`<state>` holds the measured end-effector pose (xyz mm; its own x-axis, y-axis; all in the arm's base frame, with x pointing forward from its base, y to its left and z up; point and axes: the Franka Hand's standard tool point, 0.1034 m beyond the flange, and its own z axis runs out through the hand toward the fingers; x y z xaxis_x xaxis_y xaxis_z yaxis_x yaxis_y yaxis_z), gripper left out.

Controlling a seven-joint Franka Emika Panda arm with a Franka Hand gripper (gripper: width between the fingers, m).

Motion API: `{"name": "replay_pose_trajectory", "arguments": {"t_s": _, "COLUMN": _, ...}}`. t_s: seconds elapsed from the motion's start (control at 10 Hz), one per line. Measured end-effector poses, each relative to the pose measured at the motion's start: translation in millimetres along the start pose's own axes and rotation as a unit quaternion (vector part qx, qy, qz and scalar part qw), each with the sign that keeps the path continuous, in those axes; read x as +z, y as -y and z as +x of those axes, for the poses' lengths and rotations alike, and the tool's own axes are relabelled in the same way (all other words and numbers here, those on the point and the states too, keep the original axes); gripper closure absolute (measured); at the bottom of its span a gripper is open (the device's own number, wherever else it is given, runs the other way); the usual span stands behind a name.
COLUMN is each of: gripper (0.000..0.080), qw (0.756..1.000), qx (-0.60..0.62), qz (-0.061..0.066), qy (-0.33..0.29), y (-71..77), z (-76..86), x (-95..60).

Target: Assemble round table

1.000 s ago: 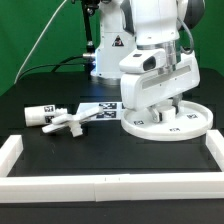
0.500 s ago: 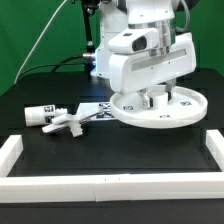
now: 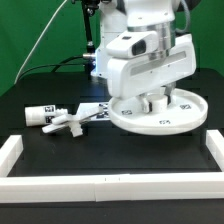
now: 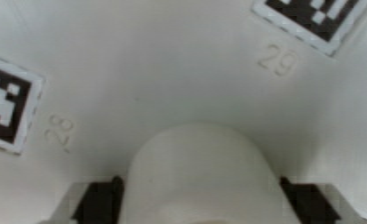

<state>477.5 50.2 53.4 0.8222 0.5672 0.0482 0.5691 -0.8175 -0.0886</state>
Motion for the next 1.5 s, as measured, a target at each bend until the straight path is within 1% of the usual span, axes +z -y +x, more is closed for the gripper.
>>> {"name": "replay_pose_trajectory", "arguments": {"t_s": 0.1, "gripper": 0.0390, "qw": 1.000, "qx": -0.007, "qz": 0.005, "qy": 0.004, "y": -9.9, "z": 16.8, "x": -5.7}}
{"name": "replay_pose_trajectory", "arguments": {"t_s": 0.2, "gripper": 0.0390, "qw": 1.000, "qx": -0.018, "qz": 0.009, "qy": 0.006, "y": -20.0, "z": 30.0, "x": -9.3}}
{"name": "replay_pose_trajectory", "arguments": {"t_s": 0.3, "gripper": 0.0390, "qw": 0.999, "qx": -0.035, "qz": 0.009, "qy": 0.003, "y": -22.9, "z": 33.5, "x": -9.6}}
{"name": "replay_pose_trajectory", "arguments": {"t_s": 0.6, "gripper": 0.0390, "qw": 0.999, "qx": -0.034, "qz": 0.011, "qy": 0.005, "y": -21.5, "z": 32.1, "x": -7.6}}
{"name": "replay_pose_trajectory", "arguments": {"t_s": 0.7, "gripper": 0.0390, "qw": 0.999, "qx": -0.038, "qz": 0.011, "qy": 0.004, "y": -24.5, "z": 33.9, "x": -5.3}}
{"name": "replay_pose_trajectory", "arguments": {"t_s": 0.9, "gripper": 0.0390, "qw": 0.999, "qx": -0.035, "qz": 0.013, "qy": -0.001, "y": -40.5, "z": 47.1, "x": 7.0}}
{"name": "replay_pose_trajectory", "arguments": {"t_s": 1.0, "gripper": 0.0390, "qw": 0.999, "qx": -0.044, "qz": 0.014, "qy": -0.005, "y": -46.5, "z": 51.0, "x": 13.7}}
{"name": "replay_pose_trajectory", "arguments": {"t_s": 1.1, "gripper": 0.0390, "qw": 0.999, "qx": -0.047, "qz": 0.015, "qy": -0.006, "y": -49.1, "z": 49.1, "x": 19.7}}
{"name": "replay_pose_trajectory", "arguments": {"t_s": 1.5, "gripper": 0.0390, "qw": 0.999, "qx": -0.048, "qz": 0.016, "qy": -0.005, "y": -47.6, "z": 48.7, "x": 20.8}}
